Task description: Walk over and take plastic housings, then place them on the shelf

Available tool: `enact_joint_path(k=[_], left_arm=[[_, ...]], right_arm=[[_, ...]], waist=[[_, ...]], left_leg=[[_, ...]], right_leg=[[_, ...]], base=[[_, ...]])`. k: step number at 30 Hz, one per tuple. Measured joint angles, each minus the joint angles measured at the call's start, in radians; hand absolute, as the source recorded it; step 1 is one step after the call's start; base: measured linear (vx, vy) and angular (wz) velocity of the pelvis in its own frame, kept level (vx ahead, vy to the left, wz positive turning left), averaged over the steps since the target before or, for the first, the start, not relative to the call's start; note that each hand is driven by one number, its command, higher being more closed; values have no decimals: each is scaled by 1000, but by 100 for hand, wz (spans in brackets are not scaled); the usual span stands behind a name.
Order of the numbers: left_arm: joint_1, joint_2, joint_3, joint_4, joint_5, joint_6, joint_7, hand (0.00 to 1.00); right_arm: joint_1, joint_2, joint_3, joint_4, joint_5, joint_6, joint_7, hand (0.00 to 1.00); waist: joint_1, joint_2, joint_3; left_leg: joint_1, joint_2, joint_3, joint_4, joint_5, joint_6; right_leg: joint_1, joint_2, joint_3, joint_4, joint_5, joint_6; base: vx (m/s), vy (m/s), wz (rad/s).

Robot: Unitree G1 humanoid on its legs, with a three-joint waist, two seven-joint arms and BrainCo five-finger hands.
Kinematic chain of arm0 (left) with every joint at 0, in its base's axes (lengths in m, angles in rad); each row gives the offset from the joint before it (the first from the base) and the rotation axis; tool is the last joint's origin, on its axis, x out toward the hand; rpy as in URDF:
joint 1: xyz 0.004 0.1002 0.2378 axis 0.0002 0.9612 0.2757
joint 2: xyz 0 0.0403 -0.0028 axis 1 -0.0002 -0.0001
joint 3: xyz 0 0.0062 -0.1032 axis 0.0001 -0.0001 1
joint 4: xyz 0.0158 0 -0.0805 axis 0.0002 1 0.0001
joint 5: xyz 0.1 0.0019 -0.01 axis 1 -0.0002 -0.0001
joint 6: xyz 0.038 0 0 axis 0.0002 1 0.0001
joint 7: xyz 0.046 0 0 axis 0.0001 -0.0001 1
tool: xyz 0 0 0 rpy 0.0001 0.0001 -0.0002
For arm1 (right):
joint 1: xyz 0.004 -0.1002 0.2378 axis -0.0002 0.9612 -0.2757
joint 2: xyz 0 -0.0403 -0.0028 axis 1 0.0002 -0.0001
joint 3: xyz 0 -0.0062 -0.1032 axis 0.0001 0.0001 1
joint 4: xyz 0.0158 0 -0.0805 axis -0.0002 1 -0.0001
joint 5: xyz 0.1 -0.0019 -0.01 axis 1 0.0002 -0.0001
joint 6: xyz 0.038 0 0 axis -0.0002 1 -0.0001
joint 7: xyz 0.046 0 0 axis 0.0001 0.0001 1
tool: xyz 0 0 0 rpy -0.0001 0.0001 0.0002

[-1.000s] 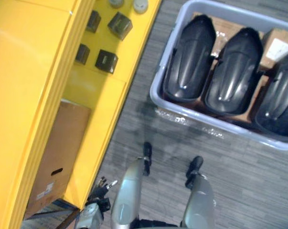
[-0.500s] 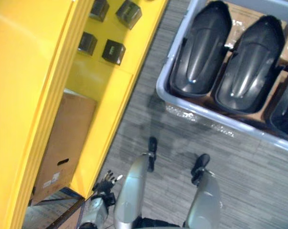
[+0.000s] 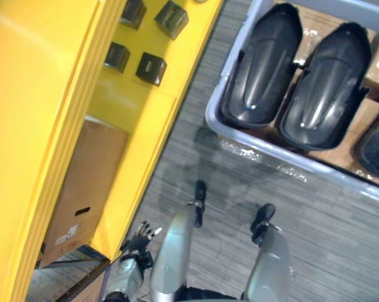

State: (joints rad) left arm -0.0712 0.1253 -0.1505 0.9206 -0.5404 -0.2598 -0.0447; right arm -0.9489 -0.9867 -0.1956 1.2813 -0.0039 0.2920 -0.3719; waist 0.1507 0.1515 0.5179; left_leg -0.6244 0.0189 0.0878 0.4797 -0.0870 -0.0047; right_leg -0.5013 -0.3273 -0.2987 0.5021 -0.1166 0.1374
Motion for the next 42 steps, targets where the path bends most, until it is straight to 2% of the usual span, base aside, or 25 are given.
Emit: enact_joint_path(k=[2,5,8,9,11,15,16,19,21,22,23,24,26,27,31,33,34,36,39,42], left_arm=[[0,13,-39,-46,-1,-1,0,0],[-1,14,-80,-104,-3,-3,0,0],[4,8,-139,-178,-14,-24,0,0],[12,7,-140,-254,-52,-24,6,0],[13,8,-138,-309,-60,-23,25,0],[33,12,-87,-529,-78,-24,140,0],[53,14,-46,-638,-68,-21,202,0],[91,21,62,-853,7,-15,308,0],[118,28,113,-960,92,-13,339,0],[139,32,141,-1037,152,-1,343,0],[149,46,145,-1088,202,13,341,0],[150,54,140,-1109,216,20,337,0],[119,66,122,-1167,296,34,284,0],[104,66,114,-1180,317,42,270,0],[-29,99,5,-1224,355,104,151,0],[-100,130,-50,-1206,351,176,99,0],[-120,135,-65,-1191,351,190,95,0],[-195,138,-113,-1087,353,247,79,0],[-236,135,-169,-948,313,312,71,0],[-243,114,-206,-886,229,348,72,0]], right_arm=[[0,6,0,3,-29,39,-25,100],[-1,6,3,13,-87,54,-28,100],[-15,6,12,13,-111,51,-52,100],[-29,6,32,10,-129,36,-78,100],[-29,6,32,-4,-129,31,-101,100],[-3,5,29,-95,-131,1,-170,100],[30,5,26,-167,-131,-15,-197,100],[158,11,-48,-354,-135,-60,-241,100],[237,56,-113,-466,-155,-83,-266,100],[298,112,-140,-549,-170,-98,-286,100],[356,171,-146,-625,-179,-111,-295,100],[380,196,-146,-658,-188,-118,-297,100],[442,255,-146,-771,-241,-143,-308,100],[449,264,-146,-797,-253,-150,-310,100],[450,305,-91,-923,-363,-254,-324,100],[445,334,-7,-1000,-418,-331,-322,100],[444,342,8,-1018,-433,-349,-321,100],[426,386,68,-1060,-476,-408,-320,100],[414,452,140,-1078,-495,-457,-313,100],[412,487,181,-1078,-523,-489,-302,100]], waist=[[0,0,0],[-4,1,-1],[-15,1,-1],[-29,1,-1],[-36,1,-1],[-64,-5,1],[-72,-7,2],[-86,-17,7],[-91,-42,1],[-100,-70,-19],[-100,-99,-68],[-100,-113,-89],[-108,-148,-142],[-111,-152,-153],[-110,-156,-217],[-113,-160,-271],[-114,-160,-280],[-123,-162,-322],[-143,-177,-368],[-152,-189,-381]], left_leg=[[4,0,1,0,0,1],[25,-1,5,-6,0,1],[45,2,6,-19,3,2],[51,7,6,-21,3,2],[63,7,8,-24,3,3],[126,6,12,-47,4,2],[157,6,12,-64,7,-3],[231,7,1,-114,17,-13],[282,8,2,-154,30,-19],[321,9,1,-186,36,-24],[342,15,3,-214,38,-29],[353,17,4,-229,39,-30],[403,16,8,-265,40,-32],[411,16,8,-267,40,-32],[489,21,37,-307,40,-32],[529,29,70,-339,40,-32],[539,30,77,-344,40,-32],[580,33,96,-379,45,-38],[610,36,119,-422,61,-45],[627,35,126,-458,84,-45]], right_leg=[[6,0,0,-3,1,1],[29,0,1,-14,4,3],[52,9,-1,-43,15,3],[64,16,-3,-53,23,4],[76,17,-2,-60,27,5],[135,18,-3,-77,27,6],[164,20,-6,-86,27,6],[249,31,-34,-133,27,6],[296,39,-43,-164,33,5],[338,47,-56,-197,39,4],[359,60,-59,-235,49,6],[373,66,-60,-258,55,5],[430,69,-68,-308,69,10],[442,70,-70,-317,74,11],[513,86,-62,-381,118,13],[528,93,-47,-400,138,17],[534,96,-43,-405,142,15],[542,100,-21,-409,154,20],[541,106,4,-422,167,3],[541,110,7,-433,177,-3]], base=[[0,0,0],[2,0,-1],[13,-5,-3],[35,-8,-5],[38,1,-4],[36,2,-1],[0,0,0],[34,-24,10],[58,-41,7],[103,-64,-1],[118,-66,-4],[150,-57,-9],[174,-19,0],[143,11,2],[82,15,-13],[46,25,-35],[32,-2,-41],[4,12,-31],[-19,28,-24],[-40,11,-11]])
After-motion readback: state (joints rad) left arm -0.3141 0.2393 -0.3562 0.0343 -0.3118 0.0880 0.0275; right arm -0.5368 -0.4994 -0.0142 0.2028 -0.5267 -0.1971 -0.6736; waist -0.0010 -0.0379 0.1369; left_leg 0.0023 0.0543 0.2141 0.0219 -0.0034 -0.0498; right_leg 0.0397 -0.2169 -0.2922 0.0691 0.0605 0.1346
